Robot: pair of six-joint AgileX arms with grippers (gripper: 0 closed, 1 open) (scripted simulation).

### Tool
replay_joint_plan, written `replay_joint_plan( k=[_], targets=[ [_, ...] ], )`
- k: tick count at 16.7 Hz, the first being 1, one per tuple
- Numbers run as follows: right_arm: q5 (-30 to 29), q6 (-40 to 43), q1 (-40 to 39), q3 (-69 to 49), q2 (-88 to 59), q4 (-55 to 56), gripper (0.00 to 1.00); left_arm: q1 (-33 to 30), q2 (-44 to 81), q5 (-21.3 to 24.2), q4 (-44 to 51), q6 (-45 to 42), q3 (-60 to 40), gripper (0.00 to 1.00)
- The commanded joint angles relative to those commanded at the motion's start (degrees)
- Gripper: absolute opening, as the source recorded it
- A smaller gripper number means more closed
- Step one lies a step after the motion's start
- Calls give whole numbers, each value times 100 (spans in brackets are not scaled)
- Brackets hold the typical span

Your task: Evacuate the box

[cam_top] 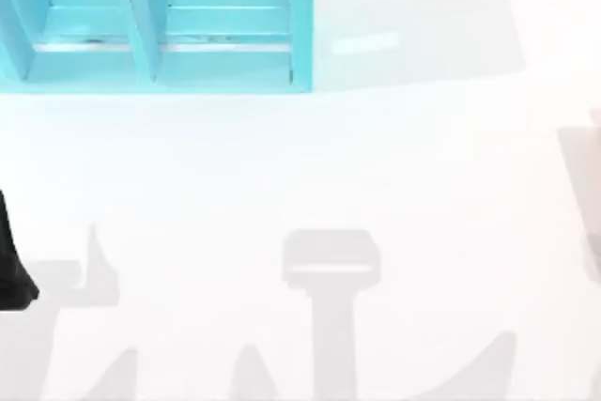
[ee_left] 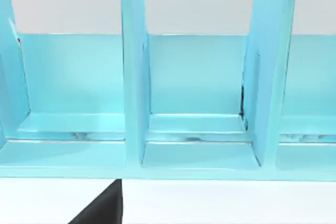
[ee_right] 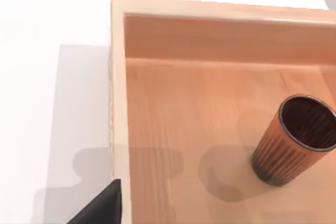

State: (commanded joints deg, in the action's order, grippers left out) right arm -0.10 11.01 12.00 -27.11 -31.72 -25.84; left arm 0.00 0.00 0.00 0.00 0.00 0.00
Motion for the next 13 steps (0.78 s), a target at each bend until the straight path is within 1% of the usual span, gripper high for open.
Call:
replay_joint_plan(
  k=[8,11,13],
  targets=[
    [-10,1072,1169,-3109,-4313,-2850,100,0,0,0,0,0,0,100],
    [-14,1432,1562,-4035,-5432,-3703,100,0,0,0,0,0,0,100],
    [-16,1625,1772,-4509,-5924,-4161,100,0,0,0,0,0,0,100]
  ],
)
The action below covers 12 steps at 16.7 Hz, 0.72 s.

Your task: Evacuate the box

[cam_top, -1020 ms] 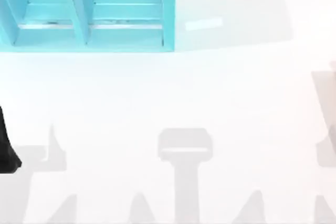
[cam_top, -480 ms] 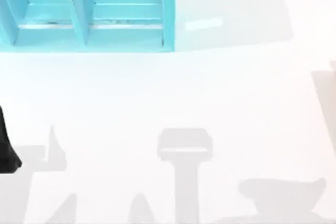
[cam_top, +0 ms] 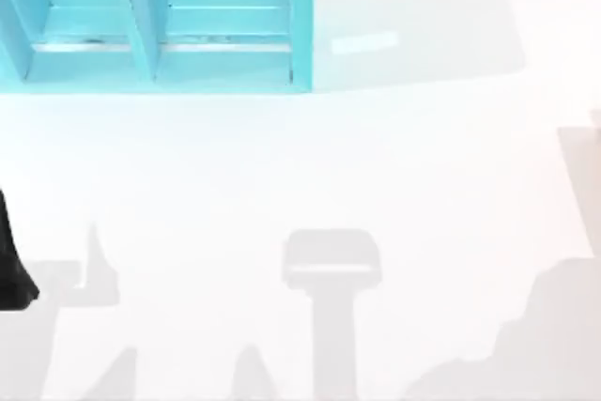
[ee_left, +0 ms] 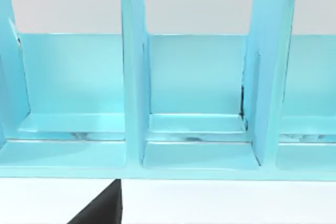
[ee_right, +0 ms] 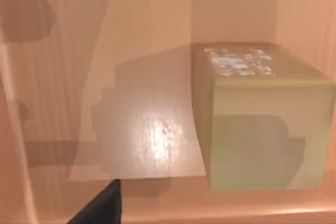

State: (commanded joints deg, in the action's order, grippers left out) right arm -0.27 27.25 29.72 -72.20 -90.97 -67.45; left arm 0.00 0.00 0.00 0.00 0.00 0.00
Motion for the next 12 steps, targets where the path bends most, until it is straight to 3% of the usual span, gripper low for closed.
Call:
replay_joint_plan(
  k=[8,12],
  targets=[
    [-2,147,145,-336,-350,-334,100,0,0,0,0,0,0,100],
    [-2,136,151,102,-517,258,100,0,0,0,0,0,0,100]
  ],
)
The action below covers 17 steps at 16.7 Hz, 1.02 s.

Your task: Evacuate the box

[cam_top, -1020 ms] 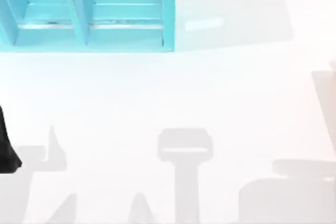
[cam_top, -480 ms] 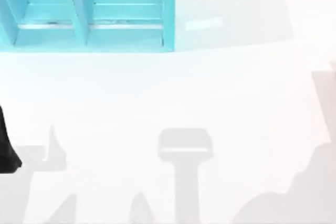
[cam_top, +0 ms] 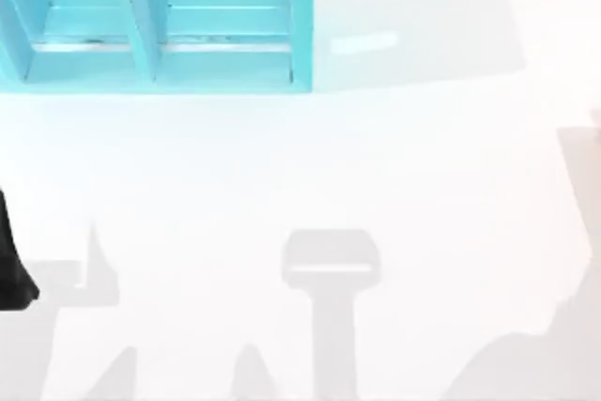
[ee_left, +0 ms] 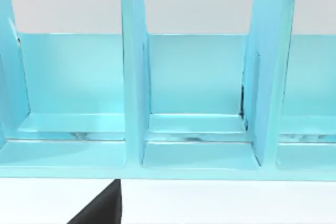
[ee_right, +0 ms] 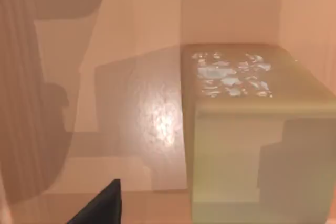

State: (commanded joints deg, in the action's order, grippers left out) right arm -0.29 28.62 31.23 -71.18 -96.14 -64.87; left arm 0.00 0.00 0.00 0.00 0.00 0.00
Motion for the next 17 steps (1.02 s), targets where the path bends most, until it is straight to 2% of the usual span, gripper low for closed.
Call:
replay_joint_plan(
  k=[6,12,17],
  targets=[
    [-1,-2,6,999,-396,1425,100,0,0,0,0,0,0,100],
    [-1,-2,7,1187,-474,1661,100,0,0,0,0,0,0,100],
    [-1,-2,7,1187,-474,1661,62,0,0,0,0,0,0,100]
  ],
)
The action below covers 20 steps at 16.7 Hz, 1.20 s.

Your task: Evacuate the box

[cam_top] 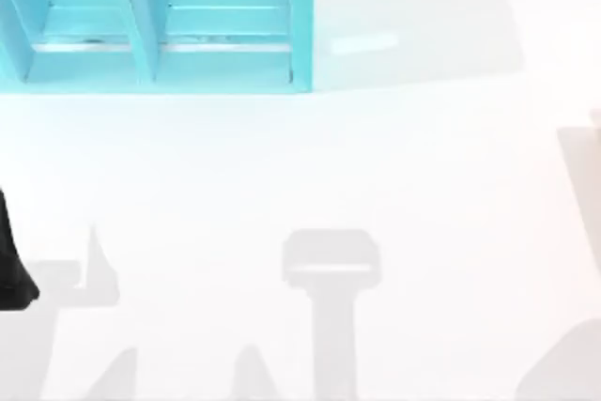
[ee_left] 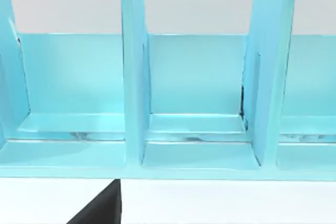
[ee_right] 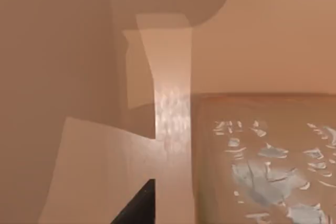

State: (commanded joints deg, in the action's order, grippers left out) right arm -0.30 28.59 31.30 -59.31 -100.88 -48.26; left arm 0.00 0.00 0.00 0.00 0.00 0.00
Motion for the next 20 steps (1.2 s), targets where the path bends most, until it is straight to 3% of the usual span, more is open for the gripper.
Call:
replay_joint_plan(
  k=[8,20],
  targets=[
    [0,0,0,0,0,0,2,0,0,0,0,0,0,100],
    [-1,-3,13,-200,43,-225,0,0,0,0,0,0,0,100]
  ],
)
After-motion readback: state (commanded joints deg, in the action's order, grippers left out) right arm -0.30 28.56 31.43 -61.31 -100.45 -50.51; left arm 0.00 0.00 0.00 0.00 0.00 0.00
